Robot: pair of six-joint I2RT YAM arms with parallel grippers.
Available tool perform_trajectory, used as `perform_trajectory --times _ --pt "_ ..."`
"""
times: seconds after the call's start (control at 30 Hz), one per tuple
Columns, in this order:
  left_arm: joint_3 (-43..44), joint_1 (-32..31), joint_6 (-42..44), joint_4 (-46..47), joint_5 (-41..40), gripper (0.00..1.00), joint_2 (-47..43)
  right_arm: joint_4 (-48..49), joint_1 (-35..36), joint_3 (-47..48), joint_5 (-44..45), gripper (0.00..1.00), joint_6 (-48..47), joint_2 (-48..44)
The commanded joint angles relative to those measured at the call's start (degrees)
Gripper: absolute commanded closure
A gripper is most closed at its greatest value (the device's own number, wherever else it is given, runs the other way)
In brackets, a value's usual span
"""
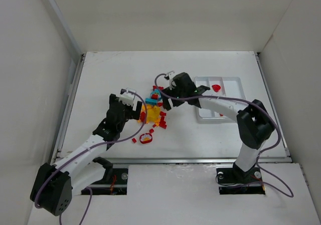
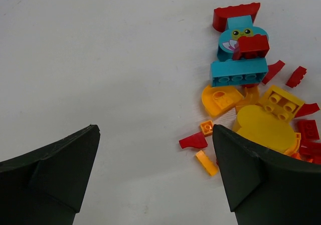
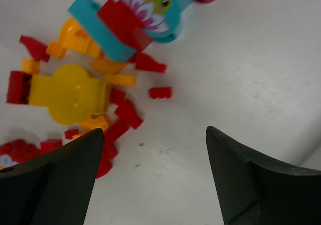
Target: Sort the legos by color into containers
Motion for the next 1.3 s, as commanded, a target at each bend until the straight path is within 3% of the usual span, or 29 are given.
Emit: perform_trajectory --times 0.0,0.17,0.33,0.57,0.73,1.03,1.13,1.27 --pt "-2.18 0.19 0.49 1.39 1.52 0.06 -5.08 1.62 0.73 -1.83 -2.22 0.13 4.28 0.76" --pt "-6.67 0.19 0.49 5.32 0.12 0.05 -9.23 2.14 4.06 -0.18 0.94 0.15 5.34 5.07" --pt "-8.52 0.19 1.37 8.85 1.52 0.05 -11.95 1.62 4.07 3.17 5.68 0.23 8.06 9.73" --pt "-9.56 2.03 1.37 9.38 3.00 0.05 -13.19 0.56 4.07 6.24 5.69 0.29 6.39 13.42" --pt "-10.10 3.27 1.37 10.61 4.07 0.05 -13.19 0.03 5.12 6.77 6.21 0.50 5.34 15.27" --pt "-10.10 4.41 1.37 10.61 3.54 0.05 -13.19 -0.05 5.66 8.79 5.69 0.53 5.34 16.41" --pt "-10.10 4.41 1.37 10.61 3.54 0.05 -13.19 -0.05 5.66 8.80 6.21 0.60 5.34 16.41" --pt "-10.10 4.41 1.37 10.61 3.54 0.05 -13.72 -0.05 5.66 9.41 6.92 0.81 5.87 16.41"
